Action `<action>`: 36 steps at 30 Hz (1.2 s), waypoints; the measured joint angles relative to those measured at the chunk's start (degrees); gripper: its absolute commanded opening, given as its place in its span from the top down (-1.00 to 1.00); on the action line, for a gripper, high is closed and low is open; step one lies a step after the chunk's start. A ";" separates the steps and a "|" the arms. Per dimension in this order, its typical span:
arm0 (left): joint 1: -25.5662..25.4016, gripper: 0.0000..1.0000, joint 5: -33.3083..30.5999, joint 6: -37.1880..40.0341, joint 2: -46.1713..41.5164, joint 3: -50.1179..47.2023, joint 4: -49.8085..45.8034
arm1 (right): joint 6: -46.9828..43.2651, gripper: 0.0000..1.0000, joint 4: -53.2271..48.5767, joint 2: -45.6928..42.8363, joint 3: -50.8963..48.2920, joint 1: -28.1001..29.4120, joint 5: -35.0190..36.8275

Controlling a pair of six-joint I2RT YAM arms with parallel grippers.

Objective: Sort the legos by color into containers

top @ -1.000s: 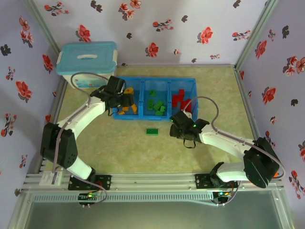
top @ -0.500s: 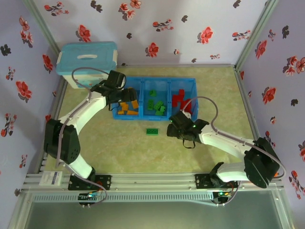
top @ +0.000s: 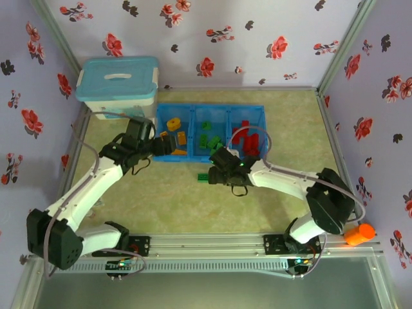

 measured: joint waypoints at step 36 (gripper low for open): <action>-2.84 -0.61 -4.31 -5.81 -18.36 -17.25 -5.25 | -1.03 0.01 -8.63 22.82 20.39 4.72 1.95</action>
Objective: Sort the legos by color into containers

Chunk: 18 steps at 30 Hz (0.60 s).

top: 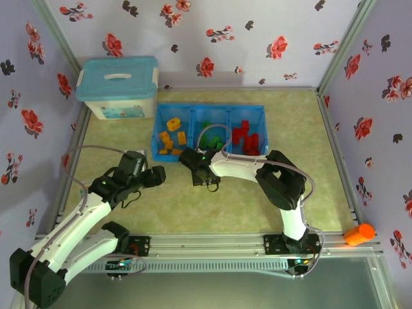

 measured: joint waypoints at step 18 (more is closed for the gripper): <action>-1.18 -0.60 -1.29 -0.02 -4.50 -0.13 -1.22 | -6.97 -0.05 -8.02 -5.77 12.74 -3.65 5.60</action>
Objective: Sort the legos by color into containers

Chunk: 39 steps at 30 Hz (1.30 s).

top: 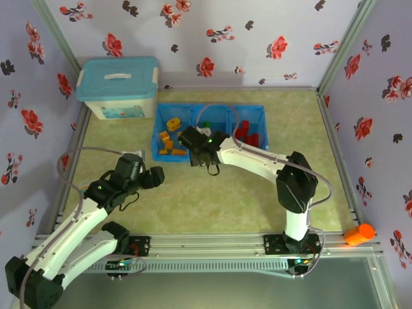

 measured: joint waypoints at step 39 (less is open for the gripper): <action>-0.68 -0.63 -5.40 -0.13 -2.16 0.63 -3.10 | -8.39 -0.85 -6.75 0.94 12.15 -10.86 -1.75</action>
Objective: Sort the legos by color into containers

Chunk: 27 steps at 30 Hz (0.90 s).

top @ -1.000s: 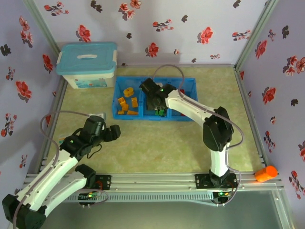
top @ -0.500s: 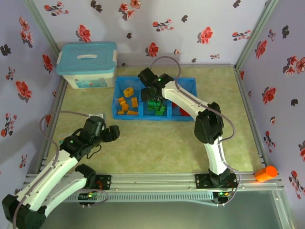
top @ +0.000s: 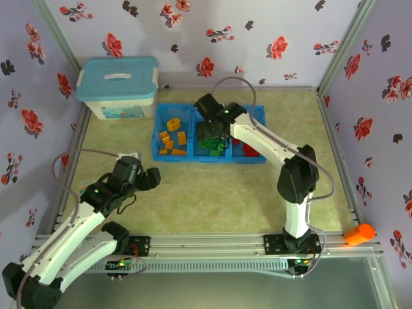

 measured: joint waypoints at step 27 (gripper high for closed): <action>0.00 -0.67 -31.67 18.25 1.09 -3.76 17.20 | -16.06 -0.99 33.70 -72.28 -66.95 0.20 30.47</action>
